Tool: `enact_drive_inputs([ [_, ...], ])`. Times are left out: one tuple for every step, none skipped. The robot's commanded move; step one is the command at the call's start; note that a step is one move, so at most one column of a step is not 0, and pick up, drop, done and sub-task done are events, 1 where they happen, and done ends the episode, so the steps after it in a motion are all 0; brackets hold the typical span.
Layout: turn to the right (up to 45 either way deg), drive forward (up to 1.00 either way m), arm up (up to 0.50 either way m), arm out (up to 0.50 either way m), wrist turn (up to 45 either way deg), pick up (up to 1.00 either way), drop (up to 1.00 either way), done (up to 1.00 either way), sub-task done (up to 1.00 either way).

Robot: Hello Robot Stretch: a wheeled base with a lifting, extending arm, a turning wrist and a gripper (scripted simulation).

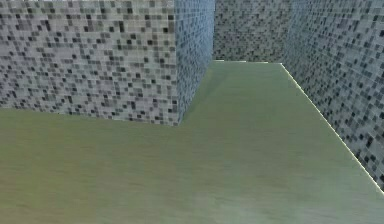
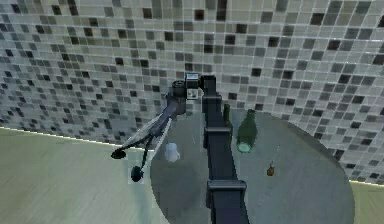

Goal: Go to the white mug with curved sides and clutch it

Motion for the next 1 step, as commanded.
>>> enact_drive_inputs([
  [0.0, 0.0, 0.0, 0.0, 45.0, 0.0, 0.0, 0.0, 0.0],
])
